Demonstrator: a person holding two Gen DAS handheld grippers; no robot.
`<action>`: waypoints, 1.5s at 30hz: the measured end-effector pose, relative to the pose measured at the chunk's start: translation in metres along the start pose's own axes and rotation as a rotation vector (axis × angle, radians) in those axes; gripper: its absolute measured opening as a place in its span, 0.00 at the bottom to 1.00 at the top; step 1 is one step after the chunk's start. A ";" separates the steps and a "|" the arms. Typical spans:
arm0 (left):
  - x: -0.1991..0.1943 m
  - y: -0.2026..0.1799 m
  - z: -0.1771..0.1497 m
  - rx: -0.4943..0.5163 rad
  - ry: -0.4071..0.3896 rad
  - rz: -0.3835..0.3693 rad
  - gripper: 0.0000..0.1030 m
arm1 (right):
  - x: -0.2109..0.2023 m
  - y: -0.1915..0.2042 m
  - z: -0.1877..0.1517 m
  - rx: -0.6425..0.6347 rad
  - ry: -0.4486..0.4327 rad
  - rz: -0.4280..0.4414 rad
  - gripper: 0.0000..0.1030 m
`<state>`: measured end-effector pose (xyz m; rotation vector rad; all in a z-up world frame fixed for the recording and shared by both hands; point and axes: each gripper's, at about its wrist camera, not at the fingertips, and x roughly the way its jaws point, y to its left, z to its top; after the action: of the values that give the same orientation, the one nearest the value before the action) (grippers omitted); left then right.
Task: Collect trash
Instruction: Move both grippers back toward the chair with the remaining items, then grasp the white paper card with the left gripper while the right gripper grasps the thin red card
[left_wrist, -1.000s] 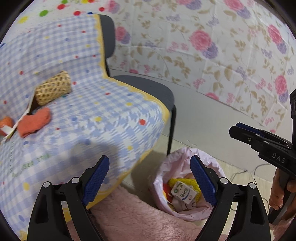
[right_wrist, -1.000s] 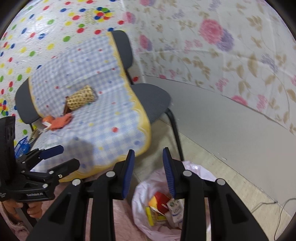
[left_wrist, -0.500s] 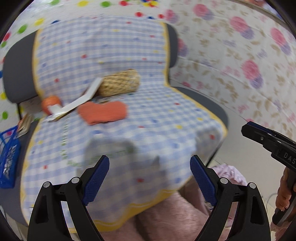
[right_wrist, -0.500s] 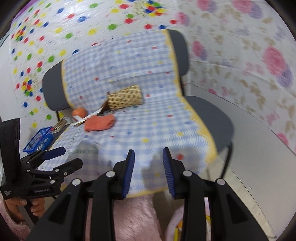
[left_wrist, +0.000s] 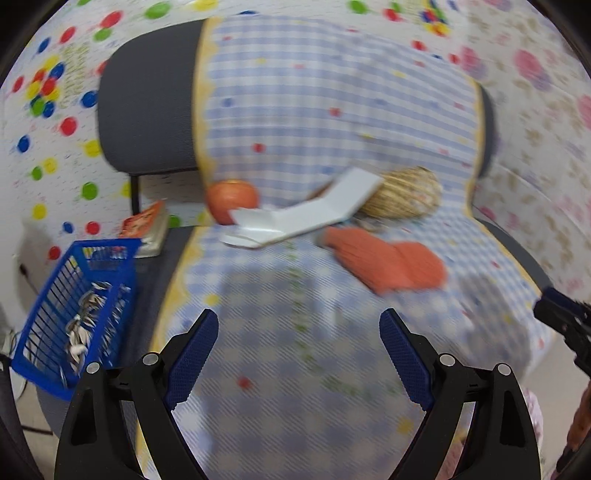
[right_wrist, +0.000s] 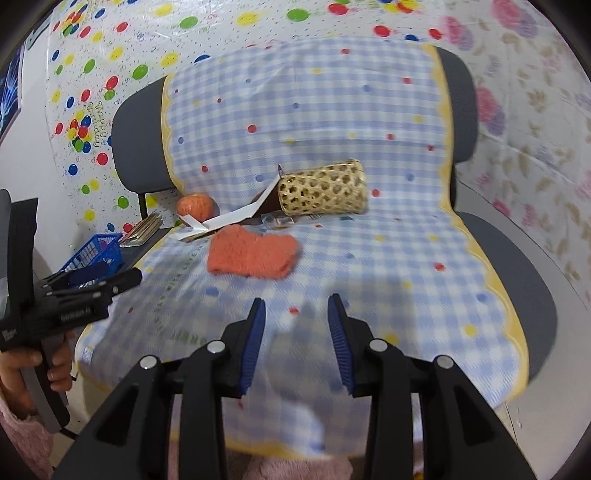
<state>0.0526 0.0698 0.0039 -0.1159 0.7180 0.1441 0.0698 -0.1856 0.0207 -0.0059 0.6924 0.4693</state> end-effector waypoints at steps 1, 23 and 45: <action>0.006 0.005 0.005 -0.018 0.002 0.007 0.86 | 0.008 0.001 0.007 -0.005 -0.002 -0.002 0.34; 0.159 0.039 0.100 -0.281 0.176 0.099 0.60 | 0.102 -0.011 0.079 0.001 -0.004 0.029 0.22; 0.076 0.051 0.061 -0.175 0.028 0.001 0.02 | 0.201 0.010 0.094 0.215 0.177 0.181 0.34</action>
<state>0.1403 0.1370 -0.0038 -0.2852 0.7330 0.2061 0.2583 -0.0787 -0.0286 0.2212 0.9190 0.5698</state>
